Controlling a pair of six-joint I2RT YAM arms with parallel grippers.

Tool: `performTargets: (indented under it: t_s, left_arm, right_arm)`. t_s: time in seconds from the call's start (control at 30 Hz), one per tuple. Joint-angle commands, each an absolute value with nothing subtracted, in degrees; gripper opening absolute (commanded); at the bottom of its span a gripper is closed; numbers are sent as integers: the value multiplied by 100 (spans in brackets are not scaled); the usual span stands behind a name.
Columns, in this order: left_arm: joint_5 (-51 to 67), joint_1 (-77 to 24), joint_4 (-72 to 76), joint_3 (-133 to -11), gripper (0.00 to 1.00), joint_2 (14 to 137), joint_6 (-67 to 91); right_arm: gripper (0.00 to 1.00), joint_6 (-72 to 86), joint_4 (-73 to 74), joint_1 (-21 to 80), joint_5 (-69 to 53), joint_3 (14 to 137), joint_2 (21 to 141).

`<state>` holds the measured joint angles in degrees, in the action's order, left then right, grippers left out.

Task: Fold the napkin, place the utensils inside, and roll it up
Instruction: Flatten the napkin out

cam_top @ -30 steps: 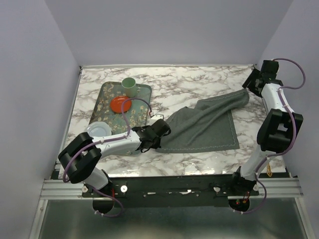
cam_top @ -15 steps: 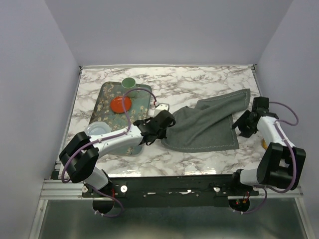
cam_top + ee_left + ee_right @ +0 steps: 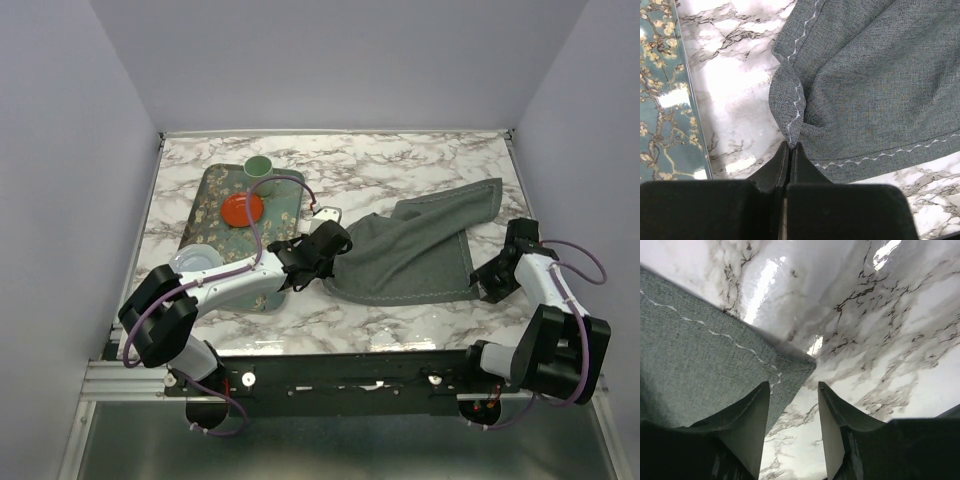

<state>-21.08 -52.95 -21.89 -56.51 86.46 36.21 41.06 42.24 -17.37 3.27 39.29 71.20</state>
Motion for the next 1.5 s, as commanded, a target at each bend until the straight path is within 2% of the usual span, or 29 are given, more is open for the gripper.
performTargets:
  t_s: [0.0,0.13,0.3,0.4,0.53,0.63,0.73,0.77,0.93,1.1,1.3,1.33,1.47]
  left_arm:
    - [-2320,-5273,-2022,-5695,0,8481,3551]
    - [-2285,-5247,-2021,-5695,0,8516,3533]
    - [-2189,-5238,-2012,-5748,0,8560,3542]
    - [-2215,-5238,-2056,-5783,0,8552,3542]
    - [-2154,-5212,-2083,-5792,0,8482,3542]
    - [-1996,-5116,-2092,-5783,0,8412,3595]
    - [-1934,-5019,-2083,-5792,0,8359,3612]
    - [-1916,-5001,-2092,-5809,0,8324,3612]
    - [-1942,-4931,-2267,-6239,0,8183,3437]
    - [-2196,-4808,-2671,-7528,0,8007,3033]
    - [-2303,-4764,-2664,-8944,0,7673,2498]
    - [-2137,-4764,-2515,-9078,0,7621,2366]
    - [-1627,-4764,-1900,-9378,0,7086,1777]
  right_arm:
    - [54,4105,4202,-1784,730,3893,7294]
    - [56,3947,3903,-1784,283,4017,7883]
    - [58,3999,3613,-1767,132,3744,7954]
    - [56,4139,3542,-1767,298,3639,7963]
    - [43,4201,3139,-1767,343,3560,7867]
    - [19,4079,2770,-1767,194,3420,7543]
    - [3,3833,2611,-1767,185,3436,7104]
    - [1,3710,2584,-1767,193,3463,6988]
    - [1,3217,2715,-1767,45,3857,6040]
    - [1,2997,2760,-1767,-386,4970,4732]
    - [1,2629,3155,-1767,-27,7063,4123]
    - [1,2471,3251,-1767,113,7702,4035]
    - [1,2180,3428,-1767,360,8996,3833]
